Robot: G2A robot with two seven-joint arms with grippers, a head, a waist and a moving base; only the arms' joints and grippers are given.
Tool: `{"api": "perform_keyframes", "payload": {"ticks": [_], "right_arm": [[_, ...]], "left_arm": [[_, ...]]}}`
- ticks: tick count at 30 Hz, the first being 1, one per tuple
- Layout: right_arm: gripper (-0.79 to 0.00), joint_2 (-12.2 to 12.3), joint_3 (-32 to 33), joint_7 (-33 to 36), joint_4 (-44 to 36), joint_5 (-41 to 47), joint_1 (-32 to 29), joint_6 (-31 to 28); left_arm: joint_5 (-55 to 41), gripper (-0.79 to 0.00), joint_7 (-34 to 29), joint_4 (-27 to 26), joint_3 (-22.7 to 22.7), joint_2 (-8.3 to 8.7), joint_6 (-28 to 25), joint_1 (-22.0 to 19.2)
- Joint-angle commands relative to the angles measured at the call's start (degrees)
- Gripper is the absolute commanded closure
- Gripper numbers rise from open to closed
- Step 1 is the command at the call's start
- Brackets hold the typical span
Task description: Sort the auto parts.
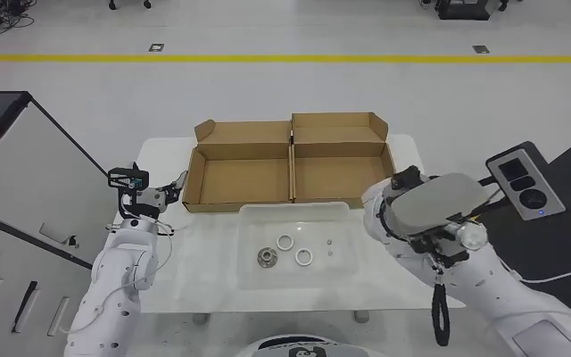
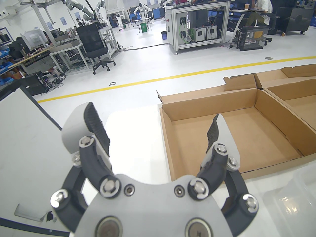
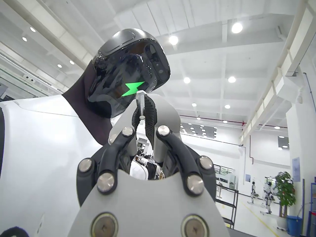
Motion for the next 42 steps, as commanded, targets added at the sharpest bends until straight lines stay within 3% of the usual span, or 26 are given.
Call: {"api": "perform_keyframes", "payload": {"ticks": [1, 11, 18, 25, 29, 35, 42], "right_arm": [[0.000, 0.1, 0.0, 2.0, 1.2, -1.0, 0.0, 0.0], [0.000, 1.5, 2.8, 19.8, 2.9, 3.2, -1.3, 0.0], [0.000, 0.9, 4.3, 16.7, -0.8, 7.6, -2.6, 0.0], [0.000, -0.4, 4.8, 9.3, -2.7, 6.4, -3.7, 0.0], [0.000, -0.9, 4.5, 8.6, -2.1, 4.2, -3.6, 0.0], [0.000, -0.8, 5.0, 17.4, 0.7, 1.9, -3.3, 0.0], [0.000, -0.4, 6.8, 25.8, -0.1, 6.0, -4.4, 0.1]], "left_arm": [[0.0, -0.785, 0.0, 0.0, 0.0, 0.00, 0.0, 0.0], [0.0, -0.785, 0.0, 0.0, 0.0, 0.00, 0.0, 0.0], [0.0, -0.785, 0.0, 0.0, 0.0, 0.00, 0.0, 0.0], [0.0, -0.785, 0.0, 0.0, 0.0, 0.00, 0.0, 0.0], [0.0, -0.785, 0.0, 0.0, 0.0, 0.00, 0.0, 0.0], [0.0, -0.785, 0.0, 0.0, 0.0, 0.00, 0.0, 0.0], [0.0, -0.785, 0.0, 0.0, 0.0, 0.00, 0.0, 0.0]]}}
